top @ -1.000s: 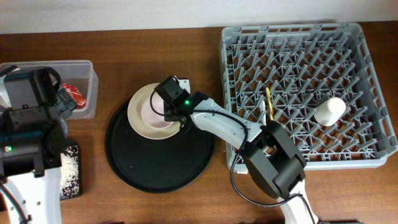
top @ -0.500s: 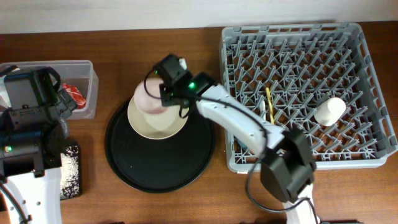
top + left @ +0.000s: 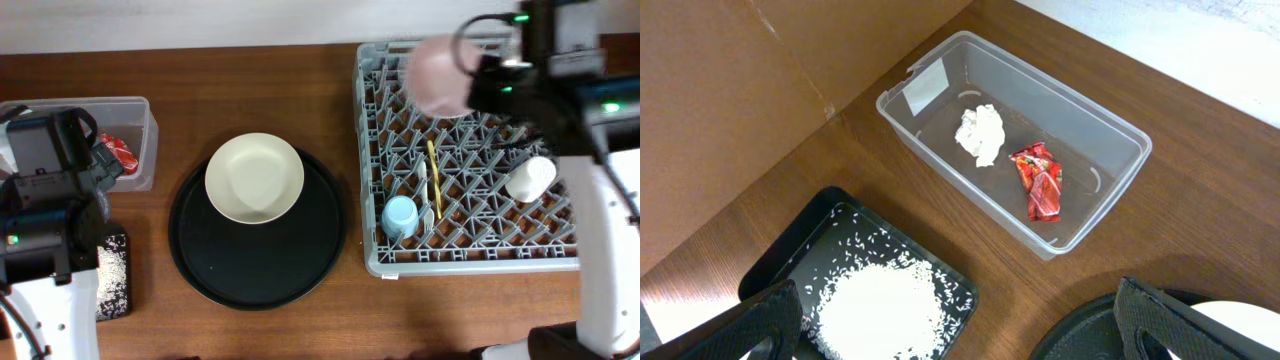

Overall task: Sort waste into correct bins and load items into the dishwasher rack
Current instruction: 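Lift the pink bowl and carry it to the rack's far right corner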

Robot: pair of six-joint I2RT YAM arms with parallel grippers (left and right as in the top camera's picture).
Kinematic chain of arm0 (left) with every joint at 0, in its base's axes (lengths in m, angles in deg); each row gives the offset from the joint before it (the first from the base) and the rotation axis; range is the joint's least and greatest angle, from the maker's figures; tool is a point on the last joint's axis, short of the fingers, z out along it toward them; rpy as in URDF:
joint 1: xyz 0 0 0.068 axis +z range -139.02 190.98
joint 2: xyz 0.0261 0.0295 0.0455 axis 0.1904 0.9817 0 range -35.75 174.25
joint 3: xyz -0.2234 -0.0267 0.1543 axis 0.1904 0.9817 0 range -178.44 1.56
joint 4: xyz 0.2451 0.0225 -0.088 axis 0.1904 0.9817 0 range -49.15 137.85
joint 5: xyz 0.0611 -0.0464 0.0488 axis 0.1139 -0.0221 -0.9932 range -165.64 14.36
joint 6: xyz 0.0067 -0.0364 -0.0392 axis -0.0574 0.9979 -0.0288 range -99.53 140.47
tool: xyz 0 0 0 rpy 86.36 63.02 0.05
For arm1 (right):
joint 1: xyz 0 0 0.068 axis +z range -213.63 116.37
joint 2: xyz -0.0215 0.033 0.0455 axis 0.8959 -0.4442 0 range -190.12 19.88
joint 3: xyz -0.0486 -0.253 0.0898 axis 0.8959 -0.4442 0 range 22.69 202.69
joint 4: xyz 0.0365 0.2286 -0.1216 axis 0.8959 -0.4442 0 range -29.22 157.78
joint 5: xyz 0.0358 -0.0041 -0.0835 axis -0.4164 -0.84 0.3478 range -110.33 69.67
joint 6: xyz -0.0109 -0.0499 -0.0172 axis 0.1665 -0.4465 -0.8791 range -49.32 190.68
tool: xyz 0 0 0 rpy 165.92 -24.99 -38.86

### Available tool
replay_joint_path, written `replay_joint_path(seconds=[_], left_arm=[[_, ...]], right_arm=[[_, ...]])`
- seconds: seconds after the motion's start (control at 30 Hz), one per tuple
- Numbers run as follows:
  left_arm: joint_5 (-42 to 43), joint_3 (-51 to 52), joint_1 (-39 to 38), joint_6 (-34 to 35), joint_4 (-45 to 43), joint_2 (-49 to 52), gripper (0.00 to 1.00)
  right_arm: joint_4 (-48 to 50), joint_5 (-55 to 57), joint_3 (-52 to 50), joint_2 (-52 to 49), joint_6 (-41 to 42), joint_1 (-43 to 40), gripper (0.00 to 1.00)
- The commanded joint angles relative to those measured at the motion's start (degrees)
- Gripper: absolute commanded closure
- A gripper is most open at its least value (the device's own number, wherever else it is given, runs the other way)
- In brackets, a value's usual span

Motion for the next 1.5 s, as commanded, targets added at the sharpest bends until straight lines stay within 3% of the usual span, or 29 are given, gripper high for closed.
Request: replay_joint_path(seconds=[0.0,0.17,0.37,0.5,0.57,0.63,0.7,0.83,0.93,1.17,1.47], left_arm=[[-0.8,-0.5,0.2,0.8,-0.1,-0.2,0.01],[-0.8,-0.5,0.2,0.8,-0.1,-0.2,0.01],[-0.8,-0.5,0.2,0.8,-0.1,-0.2,0.01],[-0.8,-0.5,0.2,0.8,-0.1,-0.2,0.01],[-0.8,-0.5,0.2,0.8,-0.1,-0.2,0.01],[-0.8,-0.5,0.2,0.8,-0.1,-0.2,0.01],[-0.8,-0.5,0.2,0.8,-0.1,-0.2,0.01],[-0.8,-0.5,0.2,0.8,-0.1,-0.2,0.01],[-0.8,-0.5,0.2,0.8,-0.1,-0.2,0.01],[-0.8,-0.5,0.2,0.8,-0.1,-0.2,0.01],[-0.8,-0.5,0.2,0.8,-0.1,-0.2,0.01]], right_arm=[[-0.9,0.3,0.7,1.0,-5.9,-8.2,0.96],[-0.5,0.3,0.7,0.9,-10.8,-17.9,0.96],[5.0,1.8,0.6,-1.2,-24.1,-19.6,0.96],[10.1,15.1,0.5,-5.9,-24.1,-19.7,0.96],[13.8,27.3,0.5,-9.5,-23.6,-19.6,0.96],[15.9,35.2,0.5,-11.8,-19.2,-19.5,0.96],[15.9,36.2,0.3,-13.6,-16.1,-19.5,0.96],[18.4,49.5,-0.8,-18.7,-11.7,-18.7,0.96],[22.0,50.4,-0.8,-21.2,-9.9,-18.0,0.96],[35.4,49.7,-2.6,-25.7,-24.7,-12.3,0.96],[62.8,48.7,-24.1,-27.9,-44.0,-9.5,0.96]])
